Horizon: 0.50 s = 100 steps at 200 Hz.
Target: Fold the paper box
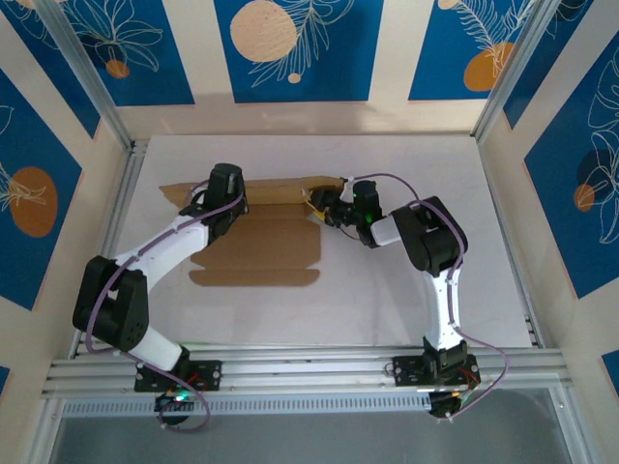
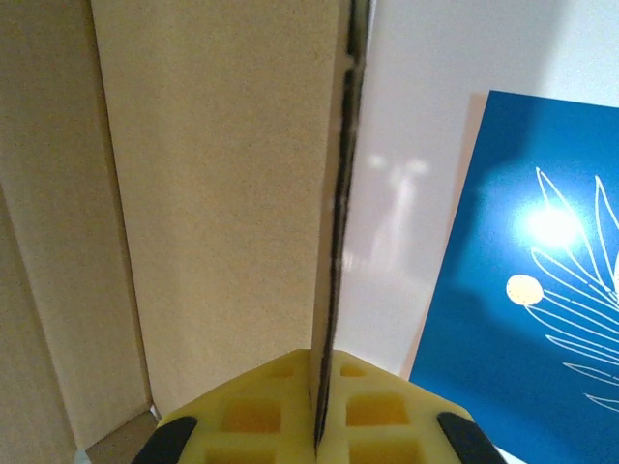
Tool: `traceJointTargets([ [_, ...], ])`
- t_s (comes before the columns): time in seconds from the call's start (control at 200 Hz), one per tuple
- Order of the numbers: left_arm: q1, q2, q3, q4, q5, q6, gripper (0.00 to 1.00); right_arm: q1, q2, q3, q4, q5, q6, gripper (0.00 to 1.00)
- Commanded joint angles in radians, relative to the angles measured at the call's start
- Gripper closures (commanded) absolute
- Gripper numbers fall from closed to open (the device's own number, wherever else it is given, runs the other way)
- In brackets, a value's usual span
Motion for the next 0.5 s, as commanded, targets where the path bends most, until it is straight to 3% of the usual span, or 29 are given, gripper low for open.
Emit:
traceJointTargets([
  [0.0, -0.046, 0.021, 0.007, 0.020, 0.178, -0.030, 1.00, 0.063, 0.018, 0.018, 0.119, -0.090, 0.046, 0.43],
  [0.225, -0.046, 0.017, -0.001, 0.023, 0.173, -0.034, 1.00, 0.060, 0.079, -0.008, 0.341, -0.017, 0.233, 0.42],
  [0.495, -0.046, 0.023, 0.002, 0.028, 0.178, -0.041, 1.00, 0.074, 0.077, 0.028, 0.272, -0.050, 0.209, 0.42],
])
